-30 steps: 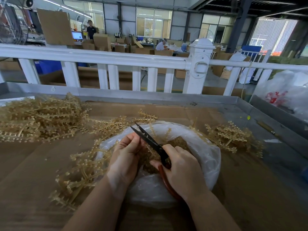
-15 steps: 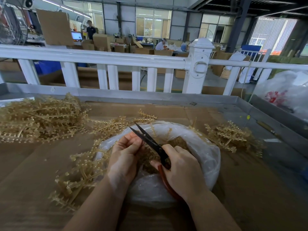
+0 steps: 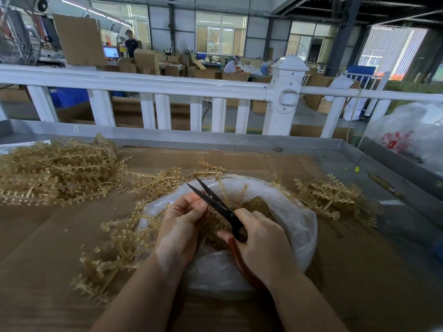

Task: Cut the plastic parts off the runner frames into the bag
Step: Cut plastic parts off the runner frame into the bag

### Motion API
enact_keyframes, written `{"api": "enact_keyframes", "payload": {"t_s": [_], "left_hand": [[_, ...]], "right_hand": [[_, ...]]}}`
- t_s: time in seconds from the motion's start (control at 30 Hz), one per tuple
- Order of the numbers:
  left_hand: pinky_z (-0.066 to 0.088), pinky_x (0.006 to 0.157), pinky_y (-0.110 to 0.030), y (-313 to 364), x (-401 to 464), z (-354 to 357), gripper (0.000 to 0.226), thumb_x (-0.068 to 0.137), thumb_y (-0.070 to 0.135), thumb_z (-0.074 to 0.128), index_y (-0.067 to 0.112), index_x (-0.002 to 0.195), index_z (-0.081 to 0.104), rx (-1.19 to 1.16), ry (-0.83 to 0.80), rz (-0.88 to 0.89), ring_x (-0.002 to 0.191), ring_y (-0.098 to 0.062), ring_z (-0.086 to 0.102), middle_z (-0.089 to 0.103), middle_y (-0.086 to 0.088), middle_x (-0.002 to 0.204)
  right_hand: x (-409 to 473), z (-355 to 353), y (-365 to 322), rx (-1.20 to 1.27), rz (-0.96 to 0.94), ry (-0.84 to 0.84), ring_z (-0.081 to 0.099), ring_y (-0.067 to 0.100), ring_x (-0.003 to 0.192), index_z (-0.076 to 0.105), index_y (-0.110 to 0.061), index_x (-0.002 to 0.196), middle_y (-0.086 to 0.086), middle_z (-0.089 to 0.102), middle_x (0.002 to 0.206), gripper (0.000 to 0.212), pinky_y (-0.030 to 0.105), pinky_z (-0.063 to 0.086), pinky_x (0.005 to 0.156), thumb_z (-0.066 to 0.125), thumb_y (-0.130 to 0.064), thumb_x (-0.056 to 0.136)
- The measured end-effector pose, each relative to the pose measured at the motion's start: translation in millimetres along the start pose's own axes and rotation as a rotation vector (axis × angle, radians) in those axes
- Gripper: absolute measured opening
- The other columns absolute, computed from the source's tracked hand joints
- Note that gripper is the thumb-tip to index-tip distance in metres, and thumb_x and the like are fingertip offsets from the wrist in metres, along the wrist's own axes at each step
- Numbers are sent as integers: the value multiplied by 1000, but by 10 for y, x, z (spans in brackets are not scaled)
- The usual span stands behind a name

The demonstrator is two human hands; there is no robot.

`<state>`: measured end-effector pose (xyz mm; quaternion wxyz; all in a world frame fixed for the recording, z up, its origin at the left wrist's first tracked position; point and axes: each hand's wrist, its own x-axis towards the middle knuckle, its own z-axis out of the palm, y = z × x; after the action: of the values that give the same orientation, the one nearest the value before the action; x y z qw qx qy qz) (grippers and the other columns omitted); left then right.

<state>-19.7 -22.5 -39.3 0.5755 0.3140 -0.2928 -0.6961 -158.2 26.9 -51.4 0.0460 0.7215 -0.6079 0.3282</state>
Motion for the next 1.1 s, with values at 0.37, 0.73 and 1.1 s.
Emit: {"api": "enact_keyframes", "payload": {"t_s": [0.37, 0.73, 1.1], "left_hand": [[53, 81, -40, -3, 6, -3, 18, 90, -4, 46, 2, 101, 59, -38, -27, 20, 81, -28, 63, 62, -17, 88], [59, 74, -33, -37, 21, 5, 16, 93, -3, 47, 1, 92, 62, 24, -29, 38, 72, -19, 67, 68, -12, 80], [56, 57, -27, -85, 57, -19, 15, 92, -1, 50, 3, 80, 60, 124, -60, 65, 62, -17, 64, 65, -10, 69]], "right_hand": [[-1, 5, -1, -4, 14, 27, 58, 8, 69, 64, -25, 97, -8, 63, 77, 34, 14, 43, 61, 60, -54, 82], [-7, 10, 14, -28, 21, 59, 58, 10, 70, 62, -26, 95, -8, 62, 76, 39, 17, 41, 62, 50, -60, 80], [-3, -7, 24, -30, 20, 79, 57, 7, 66, 62, -27, 96, -11, 61, 74, 36, 7, 31, 60, 56, -58, 80]]}}
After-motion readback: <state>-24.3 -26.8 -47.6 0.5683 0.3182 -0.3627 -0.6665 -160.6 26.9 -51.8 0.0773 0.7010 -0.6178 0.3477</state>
